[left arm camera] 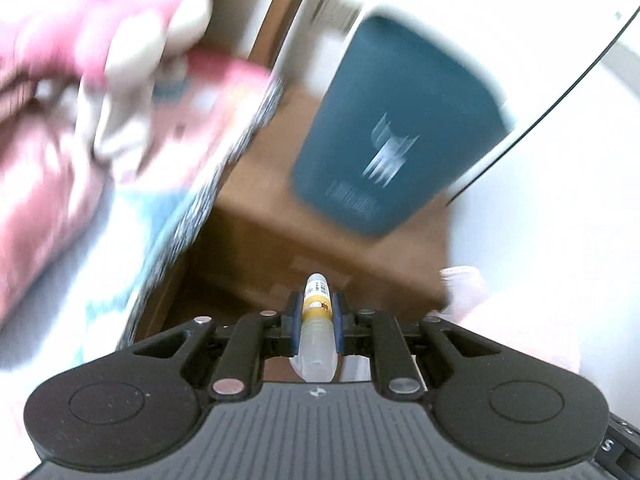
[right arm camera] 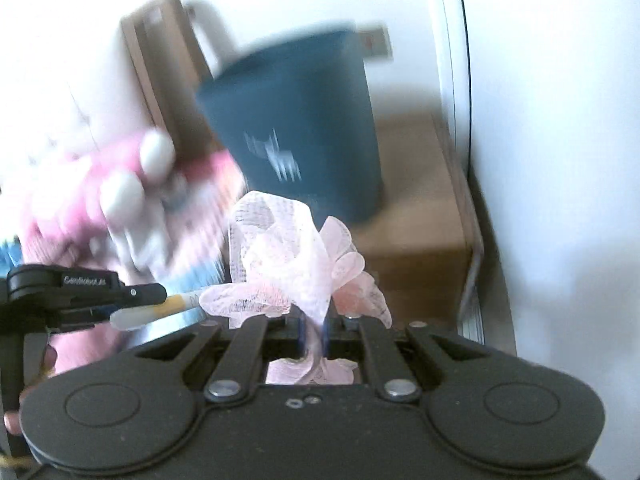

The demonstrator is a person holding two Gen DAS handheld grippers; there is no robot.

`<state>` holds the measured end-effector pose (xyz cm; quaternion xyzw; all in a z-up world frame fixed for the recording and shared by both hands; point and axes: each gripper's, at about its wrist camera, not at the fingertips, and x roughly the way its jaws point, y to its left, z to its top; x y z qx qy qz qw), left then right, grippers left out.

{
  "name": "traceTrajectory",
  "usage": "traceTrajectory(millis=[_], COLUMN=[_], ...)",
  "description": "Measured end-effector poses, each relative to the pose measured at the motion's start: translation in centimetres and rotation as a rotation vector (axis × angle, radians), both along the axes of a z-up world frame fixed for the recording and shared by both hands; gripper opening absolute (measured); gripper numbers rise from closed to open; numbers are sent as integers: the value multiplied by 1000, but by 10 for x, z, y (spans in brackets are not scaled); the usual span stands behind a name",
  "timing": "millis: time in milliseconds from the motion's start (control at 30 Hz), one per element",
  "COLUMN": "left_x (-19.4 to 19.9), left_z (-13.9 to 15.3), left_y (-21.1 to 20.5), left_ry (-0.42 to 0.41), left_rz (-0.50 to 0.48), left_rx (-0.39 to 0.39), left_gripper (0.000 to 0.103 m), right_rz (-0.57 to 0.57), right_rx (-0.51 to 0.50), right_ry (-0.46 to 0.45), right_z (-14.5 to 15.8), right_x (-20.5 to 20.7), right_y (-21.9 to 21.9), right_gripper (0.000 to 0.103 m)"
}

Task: Collect trash
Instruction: 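Lift and carry the glue stick and pink mesh up to the teal bin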

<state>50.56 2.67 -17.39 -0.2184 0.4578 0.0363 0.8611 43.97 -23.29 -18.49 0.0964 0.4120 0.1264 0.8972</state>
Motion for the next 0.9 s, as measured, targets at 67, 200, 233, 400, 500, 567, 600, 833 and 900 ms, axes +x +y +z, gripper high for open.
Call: traceTrajectory(millis=[67, 200, 233, 400, 500, 567, 600, 833, 900], left_x=[10, 20, 27, 45, 67, 89, 100, 205, 230], left_z=[36, 95, 104, 153, 169, 176, 176, 154, 137], left_y=[-9, -19, -23, -23, -18, -12, -9, 4, 8], left_ry=[-62, -164, -185, -279, -310, -328, -333, -286, -252], left_rz=[6, 33, 41, 33, 2, -29, -44, -196, -223], left_rx=[5, 19, 26, 36, 25, 16, 14, 52, 60], left_gripper=[15, 15, 15, 15, 15, 12, 12, 12, 12], right_rz=[-9, -19, -16, -1, 2, -11, -25, -65, -74], right_rx=[15, 32, 31, 29, 9, 4, 0, -93, -106], right_ry=[-50, -117, -134, -176, -182, -182, -184, -127, -112], right_z=[34, 89, 102, 138, 148, 151, 153, 139, 125], right_x=[7, 28, 34, 58, 74, 86, 95, 180, 206], right_y=[-3, -3, -2, 8, 17, 23, 26, 60, 66], right_gripper=[6, 6, 6, 6, 6, 6, 6, 6, 6])
